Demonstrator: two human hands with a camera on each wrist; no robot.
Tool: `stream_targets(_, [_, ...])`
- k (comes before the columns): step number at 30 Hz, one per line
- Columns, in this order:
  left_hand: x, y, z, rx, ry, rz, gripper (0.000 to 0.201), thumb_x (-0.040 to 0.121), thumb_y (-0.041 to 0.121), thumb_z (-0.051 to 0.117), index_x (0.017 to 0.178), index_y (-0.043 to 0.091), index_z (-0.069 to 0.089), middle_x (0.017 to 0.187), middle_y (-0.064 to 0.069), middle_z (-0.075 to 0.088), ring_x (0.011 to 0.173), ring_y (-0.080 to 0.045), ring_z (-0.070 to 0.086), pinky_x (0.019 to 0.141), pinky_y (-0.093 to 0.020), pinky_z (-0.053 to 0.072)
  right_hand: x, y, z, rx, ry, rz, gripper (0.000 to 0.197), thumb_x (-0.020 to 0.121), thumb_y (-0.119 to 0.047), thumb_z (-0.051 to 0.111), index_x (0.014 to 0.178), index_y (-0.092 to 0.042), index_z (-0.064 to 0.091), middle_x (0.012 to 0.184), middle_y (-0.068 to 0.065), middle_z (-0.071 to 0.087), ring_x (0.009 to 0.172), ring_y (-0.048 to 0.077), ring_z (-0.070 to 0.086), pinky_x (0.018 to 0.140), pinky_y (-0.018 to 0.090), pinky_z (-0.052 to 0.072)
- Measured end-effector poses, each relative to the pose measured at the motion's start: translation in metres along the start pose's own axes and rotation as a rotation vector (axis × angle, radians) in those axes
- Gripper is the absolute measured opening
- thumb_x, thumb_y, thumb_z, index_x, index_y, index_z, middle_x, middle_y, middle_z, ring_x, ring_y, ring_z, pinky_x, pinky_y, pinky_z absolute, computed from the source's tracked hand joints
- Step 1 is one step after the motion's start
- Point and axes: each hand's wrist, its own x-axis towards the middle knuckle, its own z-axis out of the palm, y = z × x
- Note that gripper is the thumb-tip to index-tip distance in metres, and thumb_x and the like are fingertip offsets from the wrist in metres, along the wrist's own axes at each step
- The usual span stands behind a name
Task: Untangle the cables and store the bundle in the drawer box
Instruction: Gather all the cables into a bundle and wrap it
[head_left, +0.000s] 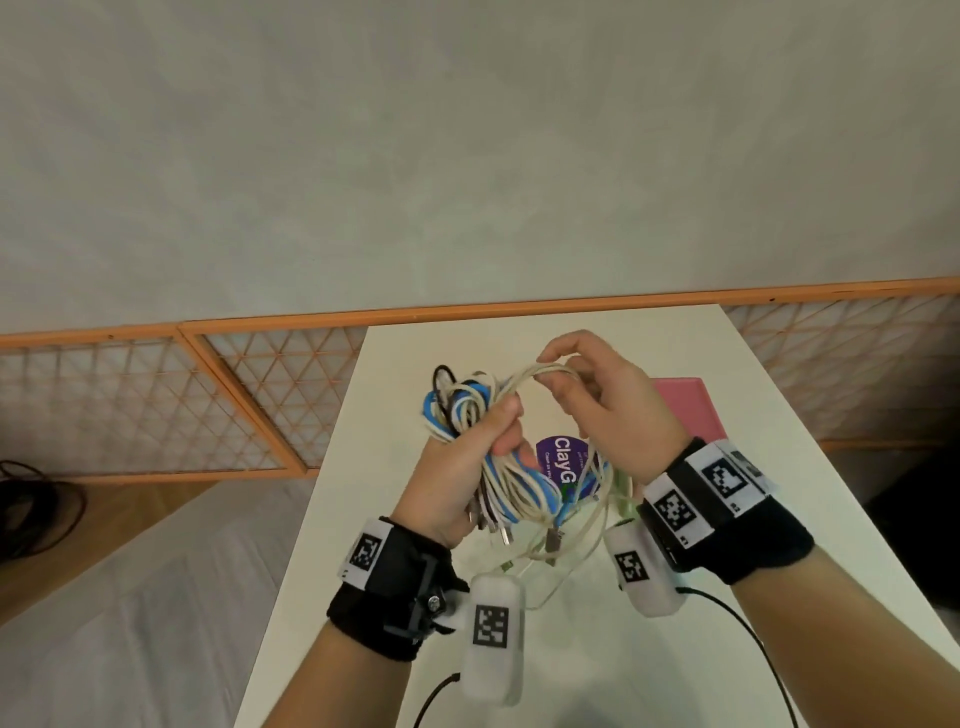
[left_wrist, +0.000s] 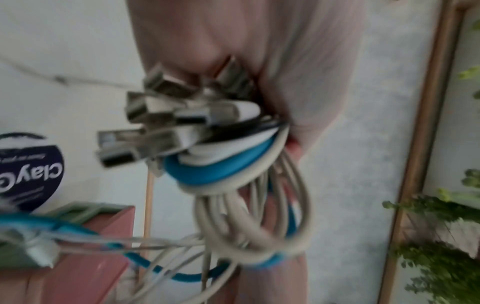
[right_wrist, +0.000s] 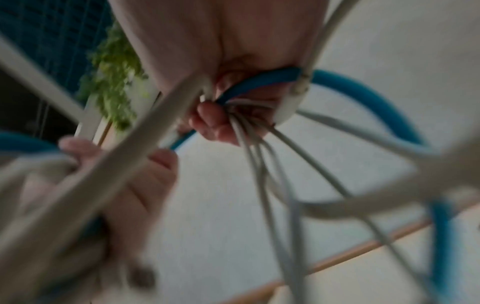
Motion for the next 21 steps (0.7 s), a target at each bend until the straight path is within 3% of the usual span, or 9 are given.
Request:
stream_targets(3, [0.002, 0.009, -0.006, -0.027, 0.174, 0.077, 0.019, 0.085, 0.032, 0.060, 0.075, 0.016, 0.060, 0.049, 0.008, 0.033, 0.043, -0.007, 0.043, 0.048, -0.019, 0.040, -0.010, 0.008, 0.009, -0.207, -0.161, 0.027, 0.027, 0.095, -0.041, 0.041, 0.108, -0.020, 0.049, 0.064, 0.005, 0.057, 0.056, 0.021, 0.056, 0.057, 0.044, 0.049])
stream_targets(5, [0.003, 0.010, -0.010, 0.168, 0.249, 0.170, 0.021, 0.087, 0.032, 0.066, 0.071, 0.018, 0.064, 0.047, 0.003, 0.039, 0.042, -0.010, 0.042, 0.046, -0.021, 0.040, -0.015, 0.013, 0.017, -0.233, -0.199, 0.058, 0.024, 0.098, -0.034, 0.036, 0.112, -0.017, 0.046, 0.061, -0.005, 0.053, 0.054, 0.017, 0.055, 0.058, 0.041, 0.047])
stream_targets(7, [0.001, 0.010, -0.006, 0.344, 0.267, 0.212, 0.018, 0.079, 0.035, 0.073, 0.079, 0.017, 0.069, 0.047, -0.004, 0.048, 0.041, -0.013, 0.046, 0.047, -0.024, 0.044, -0.016, 0.009, 0.023, -0.206, -0.157, 0.070, 0.024, 0.099, -0.024, 0.035, 0.120, -0.015, 0.042, 0.061, -0.010, 0.050, 0.052, 0.011, 0.050, 0.056, 0.034, 0.041])
stream_targets(9, [-0.002, 0.005, 0.002, 0.369, 0.228, 0.191, 0.035, 0.067, 0.038, 0.077, 0.093, 0.015, 0.070, 0.050, -0.006, 0.054, 0.043, -0.015, 0.052, 0.049, -0.026, 0.045, -0.013, 0.002, 0.029, -0.215, -0.162, 0.077, 0.037, 0.098, -0.017, 0.036, 0.135, -0.015, 0.033, 0.071, 0.000, 0.060, 0.060, 0.019, 0.056, 0.059, 0.032, 0.042])
stream_targets(11, [-0.002, 0.002, 0.009, 0.284, 0.217, 0.148, 0.034, 0.060, 0.036, 0.078, 0.086, 0.017, 0.071, 0.060, -0.007, 0.066, 0.055, -0.015, 0.065, 0.054, -0.027, 0.052, -0.011, -0.008, 0.036, -0.287, -0.244, 0.096, 0.051, 0.097, -0.016, 0.035, 0.145, -0.016, 0.019, 0.092, 0.012, 0.068, 0.074, 0.026, 0.063, 0.068, 0.035, 0.049])
stream_targets(13, [0.000, -0.002, 0.011, 0.158, 0.262, 0.073, 0.036, 0.058, 0.039, 0.079, 0.084, 0.015, 0.072, 0.081, -0.010, 0.075, 0.077, -0.021, 0.073, 0.067, -0.032, 0.059, -0.013, -0.014, 0.041, -0.388, -0.317, 0.081, 0.059, 0.097, -0.018, 0.032, 0.150, -0.018, 0.006, 0.109, 0.014, 0.066, 0.084, 0.028, 0.065, 0.074, 0.039, 0.052])
stream_targets(16, [-0.002, -0.004, 0.014, 0.068, 0.335, 0.027, 0.038, 0.067, 0.037, 0.081, 0.092, 0.010, 0.074, 0.097, -0.019, 0.074, 0.091, -0.029, 0.072, 0.083, -0.045, 0.058, -0.014, -0.016, 0.034, -0.448, -0.386, 0.038, 0.060, 0.099, -0.023, 0.027, 0.149, -0.022, -0.004, 0.116, 0.011, 0.062, 0.083, 0.025, 0.063, 0.073, 0.039, 0.051])
stream_targets(19, [-0.002, -0.003, 0.018, 0.052, 0.361, 0.064, 0.021, 0.077, 0.025, 0.078, 0.092, 0.010, 0.075, 0.096, -0.019, 0.074, 0.091, -0.030, 0.072, 0.084, -0.048, 0.057, -0.014, -0.015, 0.023, -0.415, -0.421, 0.021, 0.060, 0.099, -0.025, 0.027, 0.149, -0.021, -0.006, 0.140, 0.011, 0.047, 0.083, 0.021, 0.063, 0.073, 0.034, 0.050])
stream_targets(21, [0.001, 0.000, 0.016, 0.059, 0.352, 0.088, 0.025, 0.080, 0.021, 0.076, 0.099, 0.005, 0.073, 0.100, -0.018, 0.073, 0.093, -0.029, 0.072, 0.084, -0.045, 0.058, -0.016, -0.016, 0.019, -0.331, -0.453, 0.064, 0.064, 0.100, -0.024, 0.029, 0.148, -0.024, -0.014, 0.140, 0.010, 0.047, 0.070, 0.013, 0.058, 0.070, 0.031, 0.048])
